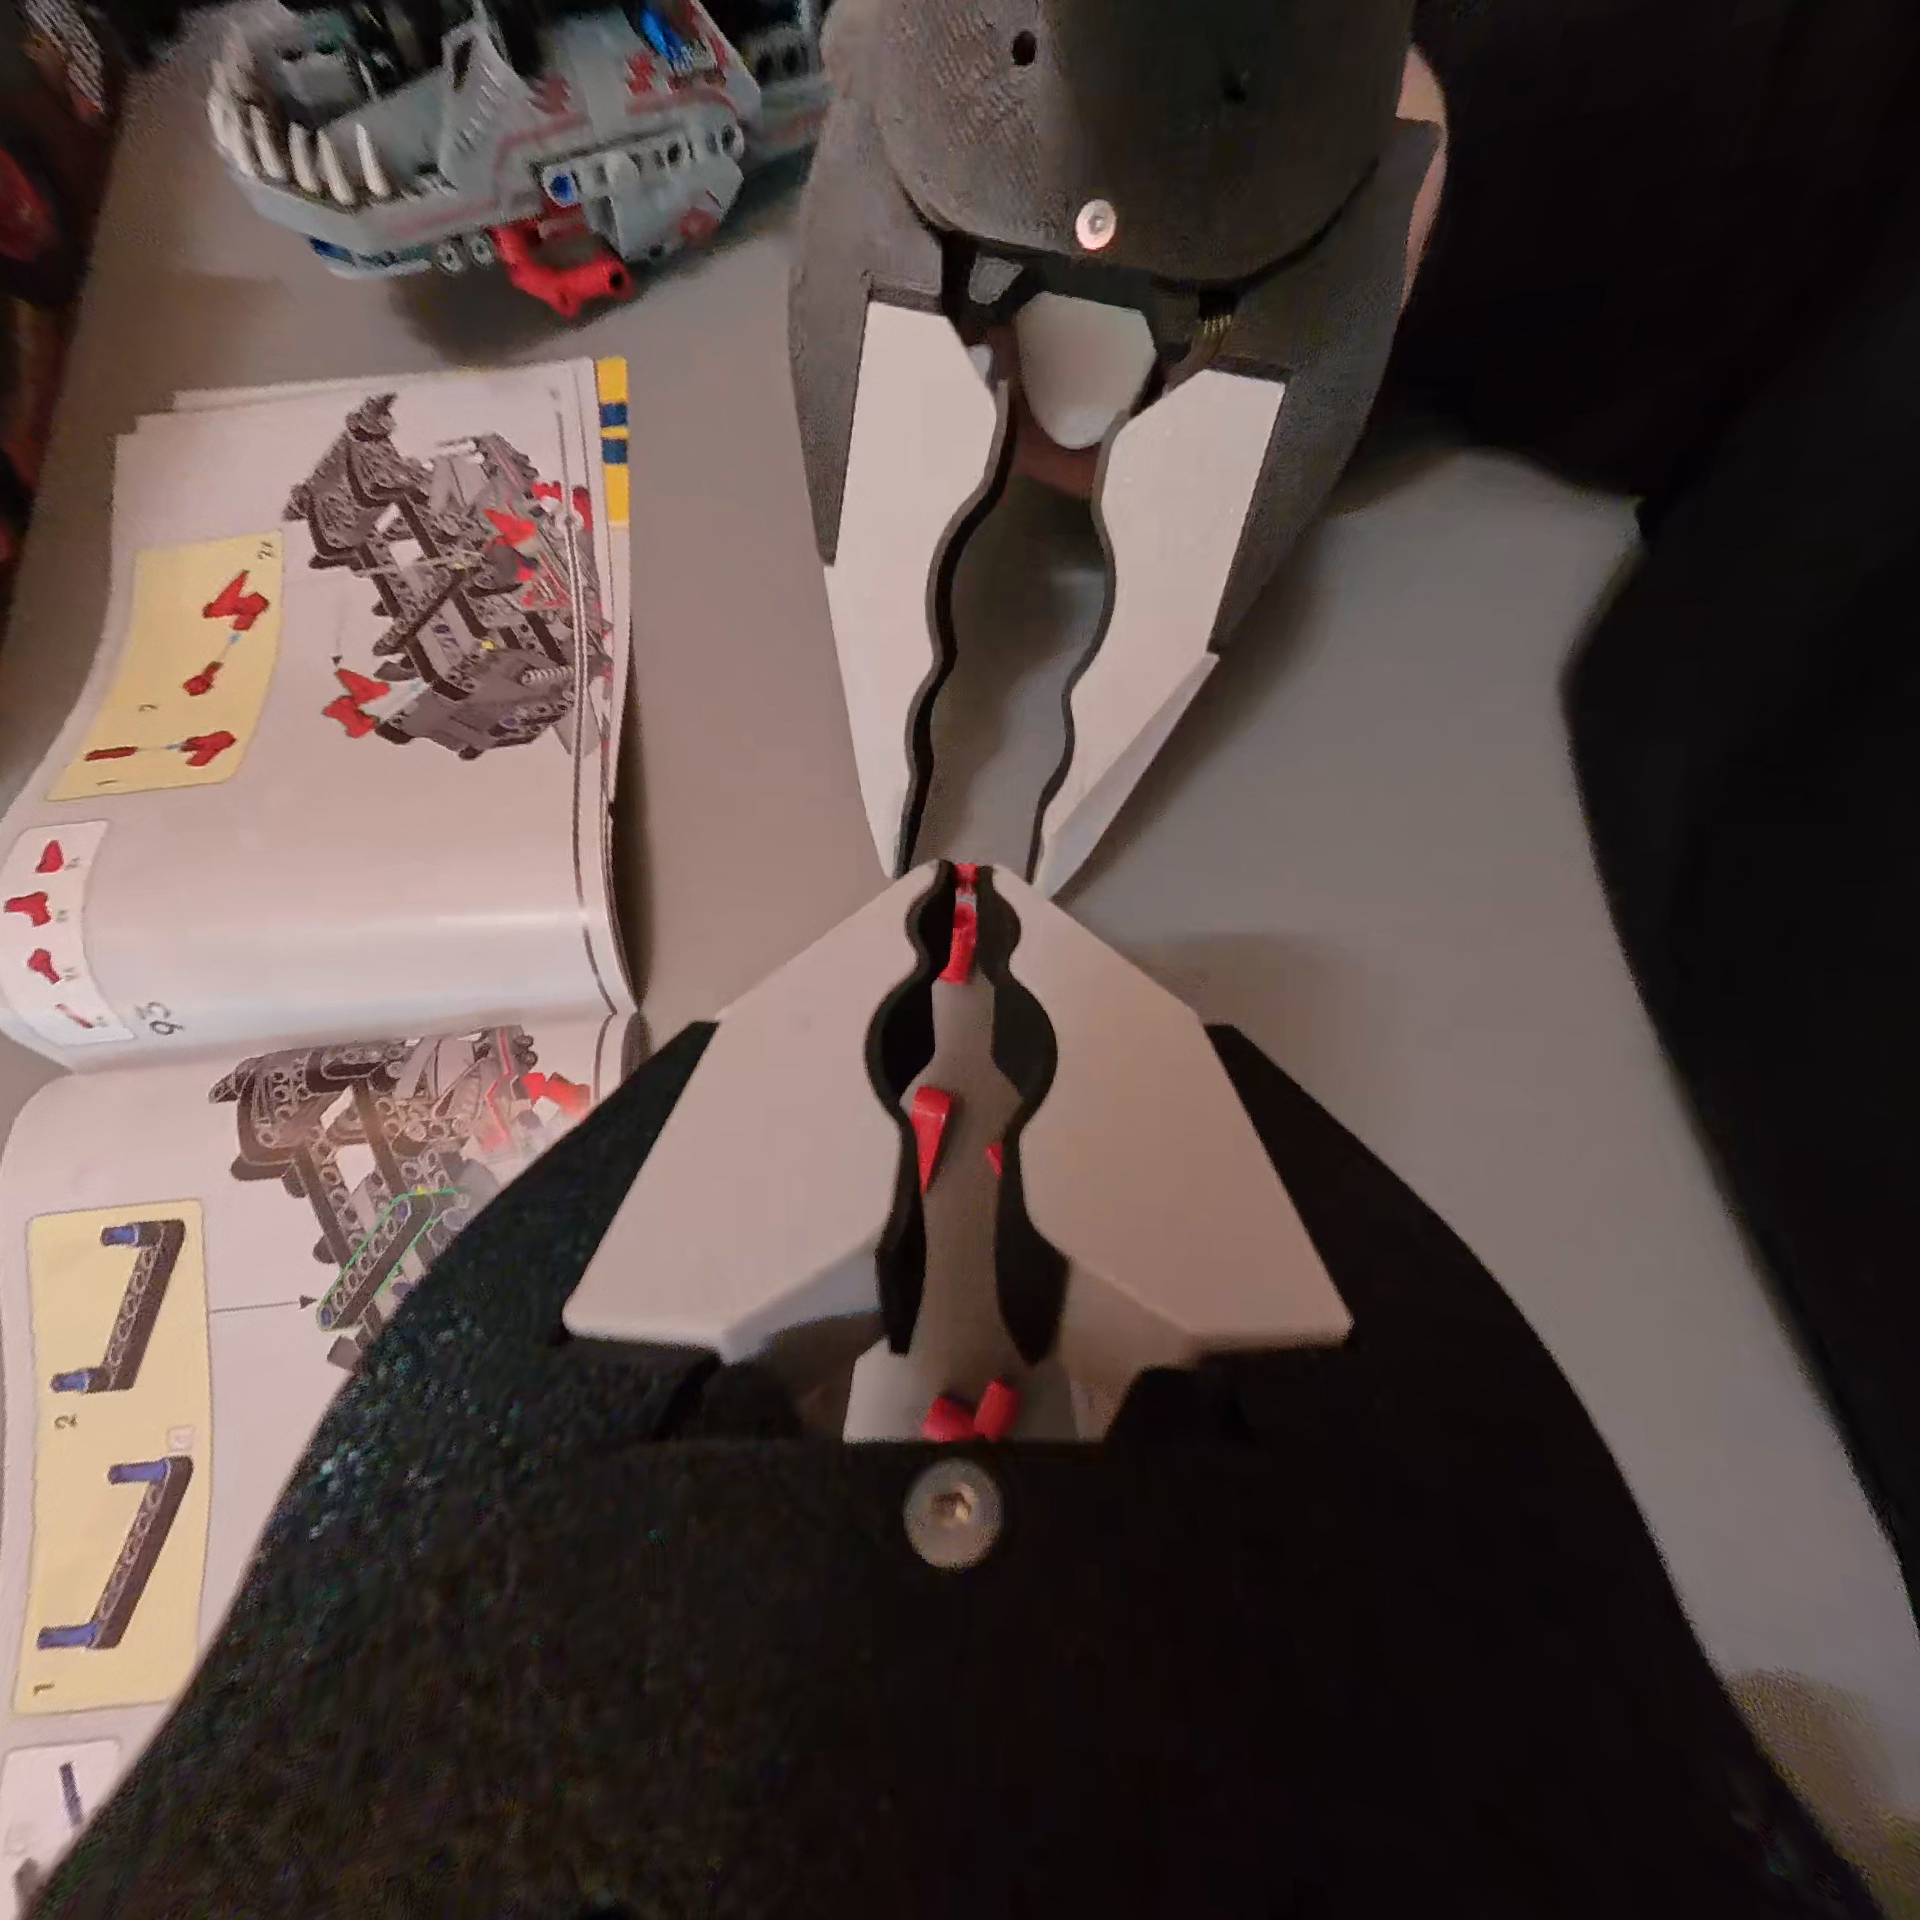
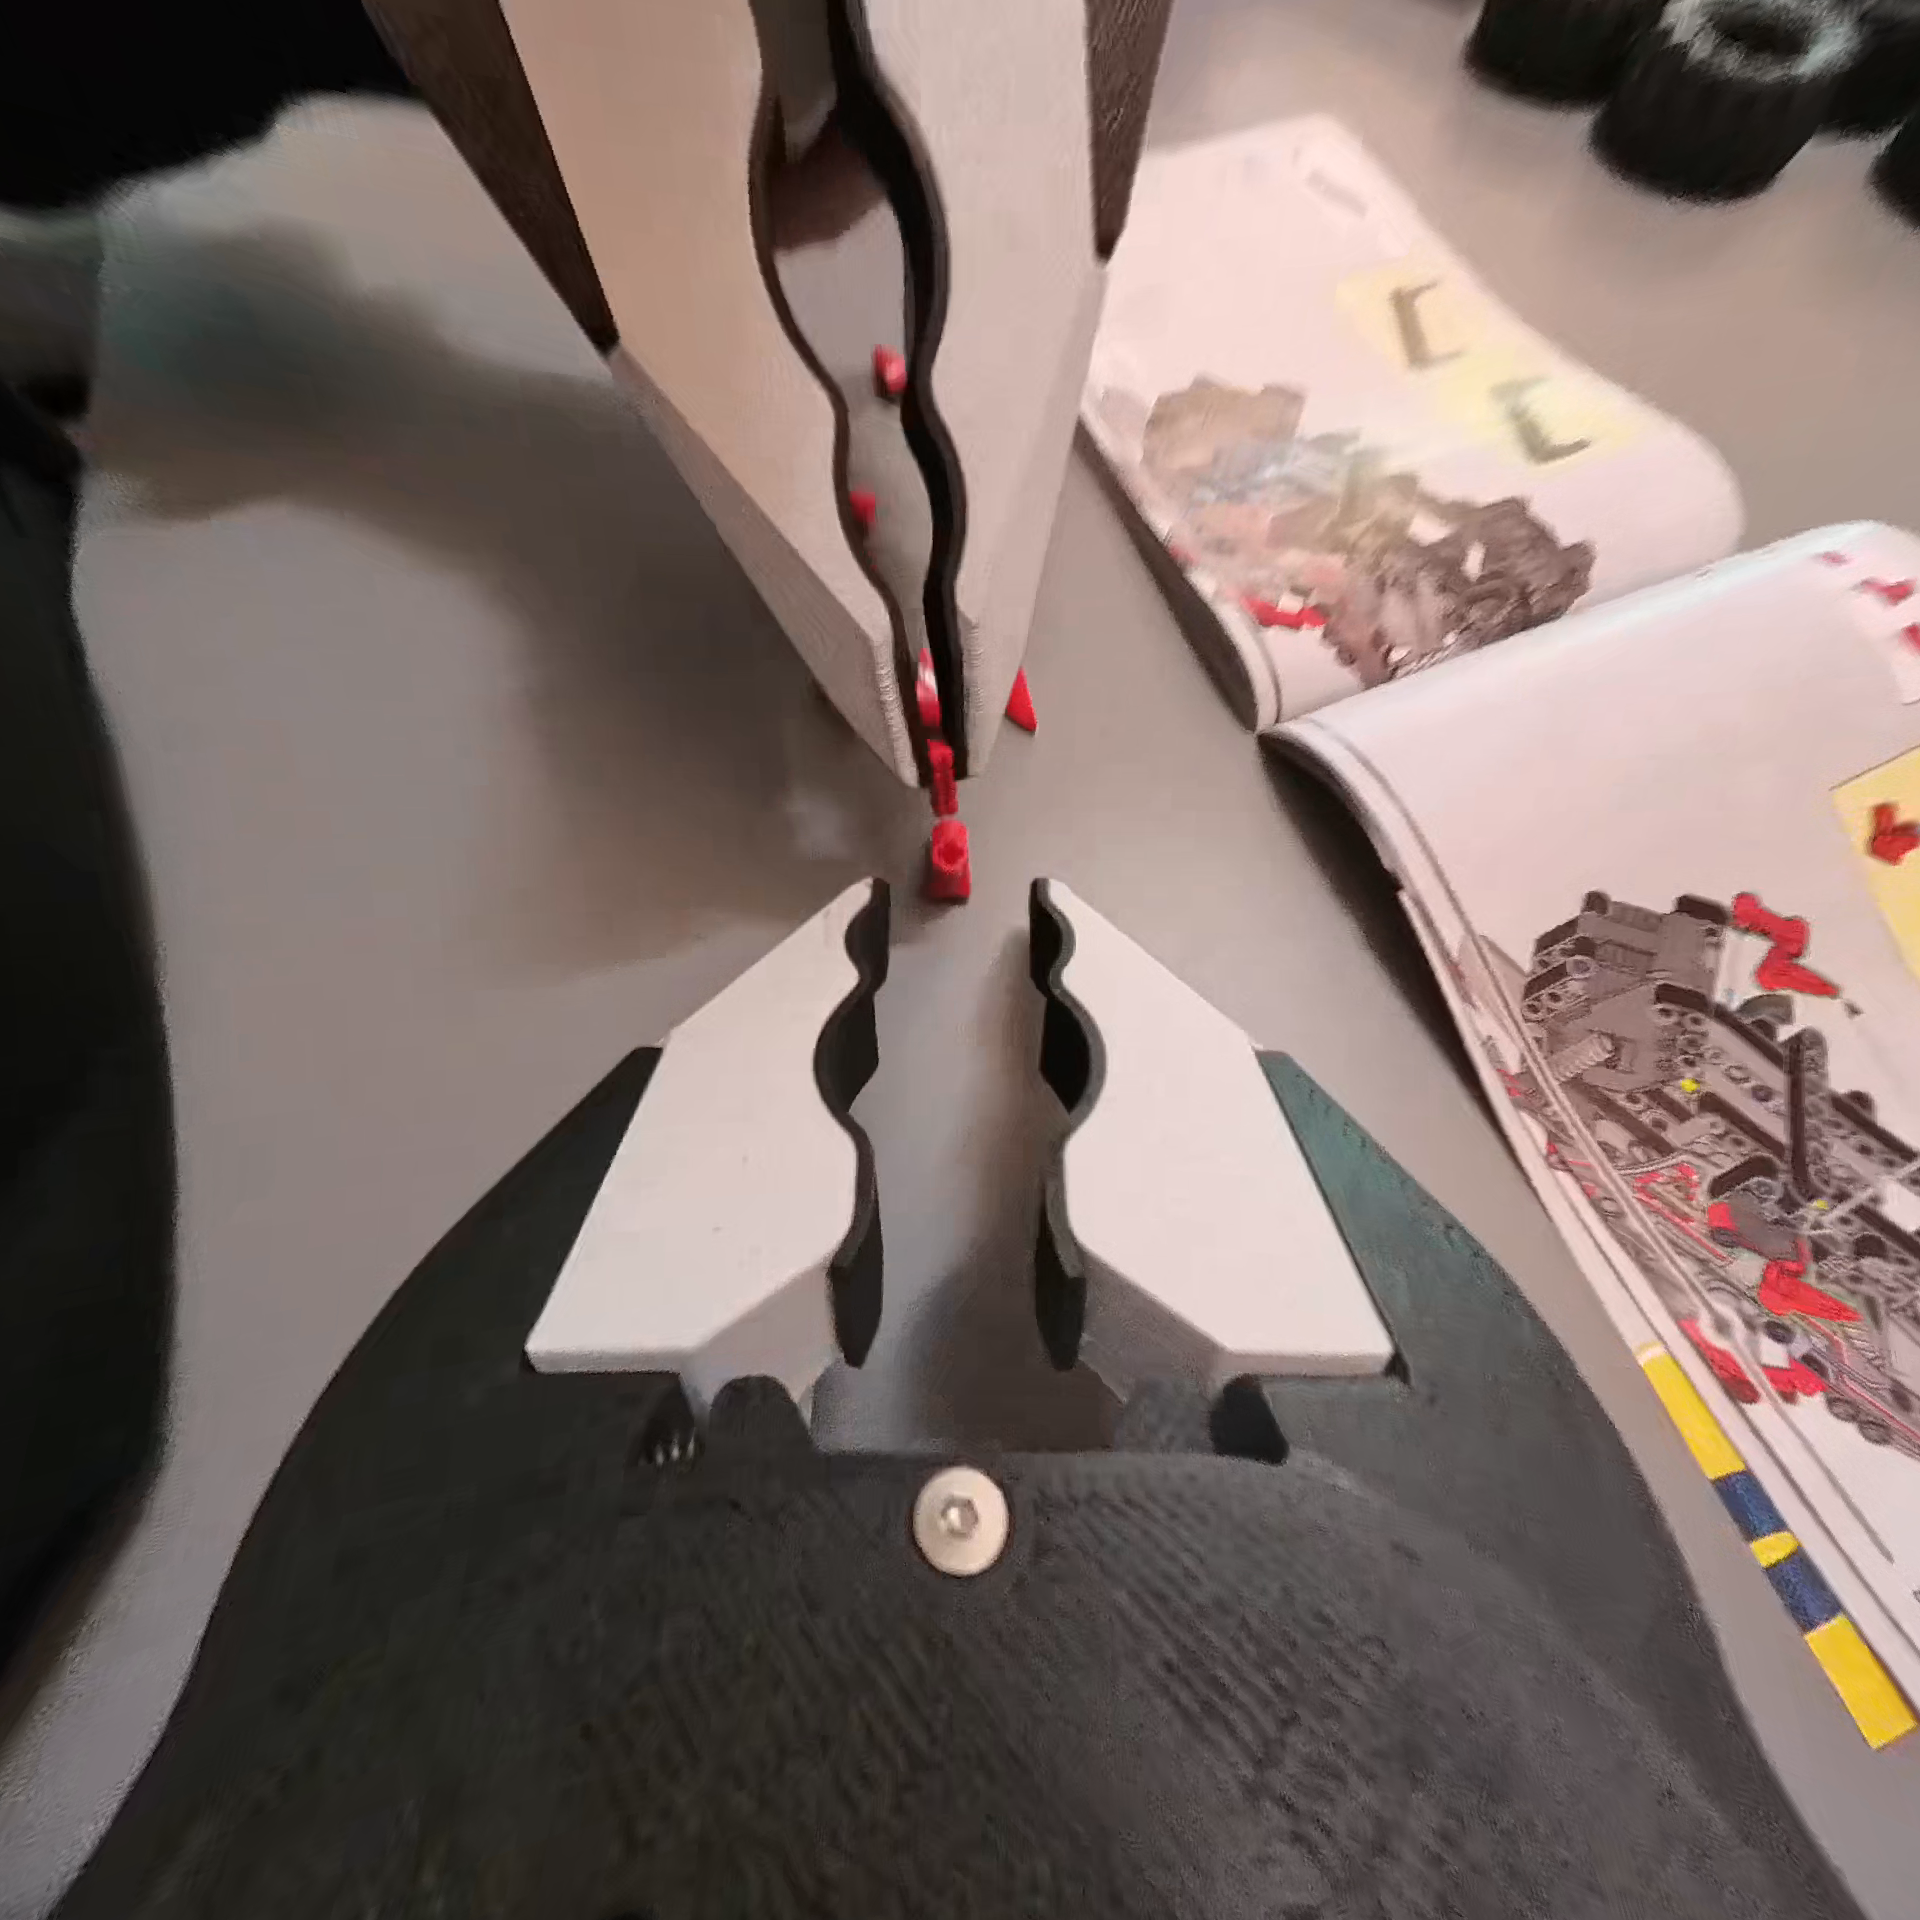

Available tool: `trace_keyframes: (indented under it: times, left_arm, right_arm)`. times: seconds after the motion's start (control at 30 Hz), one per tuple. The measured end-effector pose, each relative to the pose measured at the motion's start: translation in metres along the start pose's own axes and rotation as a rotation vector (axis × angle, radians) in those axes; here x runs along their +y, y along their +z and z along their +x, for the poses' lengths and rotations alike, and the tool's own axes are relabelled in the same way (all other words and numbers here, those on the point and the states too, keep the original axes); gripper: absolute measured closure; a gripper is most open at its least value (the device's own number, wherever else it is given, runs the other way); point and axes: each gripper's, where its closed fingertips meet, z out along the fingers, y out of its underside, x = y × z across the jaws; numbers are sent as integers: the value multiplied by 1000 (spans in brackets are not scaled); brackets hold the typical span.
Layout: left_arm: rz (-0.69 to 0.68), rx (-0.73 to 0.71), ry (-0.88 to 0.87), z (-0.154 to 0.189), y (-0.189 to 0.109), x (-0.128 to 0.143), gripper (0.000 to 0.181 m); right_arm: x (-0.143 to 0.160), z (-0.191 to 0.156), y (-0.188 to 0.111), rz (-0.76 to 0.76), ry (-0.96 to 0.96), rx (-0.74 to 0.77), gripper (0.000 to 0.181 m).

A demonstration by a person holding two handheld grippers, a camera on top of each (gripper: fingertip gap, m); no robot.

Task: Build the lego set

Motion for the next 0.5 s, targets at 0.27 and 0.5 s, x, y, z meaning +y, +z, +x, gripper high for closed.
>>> trace_keyframes:
  times: [0.27, 0.5]
  left_arm:
    - [-50, -15, 13, 0, 8, 10, 180]
    - [-76, -23, 45, 0, 10, 13, 180]
  right_arm:
    - [5, 1, 12, -58, -7, -5, 162]
    - [2, 0, 15, -60, -25, -37, 169]
